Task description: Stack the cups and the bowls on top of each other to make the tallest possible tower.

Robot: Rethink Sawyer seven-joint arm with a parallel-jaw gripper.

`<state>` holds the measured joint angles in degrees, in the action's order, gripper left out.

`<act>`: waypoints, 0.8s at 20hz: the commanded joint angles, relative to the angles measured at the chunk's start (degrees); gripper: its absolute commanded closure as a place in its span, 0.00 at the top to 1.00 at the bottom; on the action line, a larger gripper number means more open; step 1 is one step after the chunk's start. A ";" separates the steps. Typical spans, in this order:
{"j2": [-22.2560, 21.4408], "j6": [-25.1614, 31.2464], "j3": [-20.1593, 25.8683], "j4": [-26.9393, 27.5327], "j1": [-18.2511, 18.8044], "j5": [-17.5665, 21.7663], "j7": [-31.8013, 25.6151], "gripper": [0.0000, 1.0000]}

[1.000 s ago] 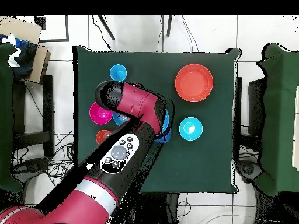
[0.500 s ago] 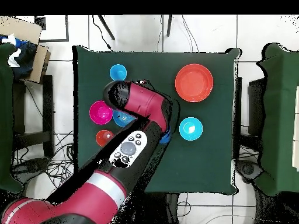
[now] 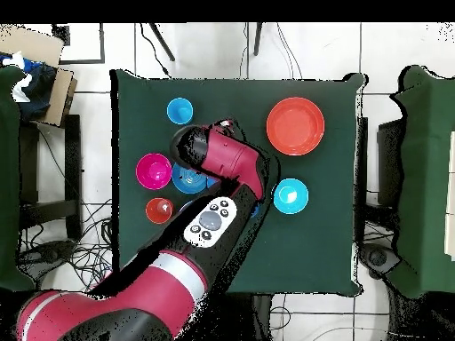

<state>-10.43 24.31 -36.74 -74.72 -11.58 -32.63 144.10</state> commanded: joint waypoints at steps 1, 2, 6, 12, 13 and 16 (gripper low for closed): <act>0.24 -2.97 10.36 -5.80 -0.81 1.74 5.85 1.00; -0.12 -2.91 10.33 -6.47 -1.07 1.85 5.89 1.00; -1.76 -1.92 11.08 -9.14 -1.78 1.81 5.84 1.00; -4.23 -5.87 13.47 -15.25 -2.37 2.18 5.76 1.00; -4.72 -6.80 14.01 -16.44 -2.38 2.28 5.77 1.00; -5.73 -10.51 15.65 -19.83 -2.19 2.88 5.79 1.00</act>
<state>-14.96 20.88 -32.78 -84.41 -13.10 -32.61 144.10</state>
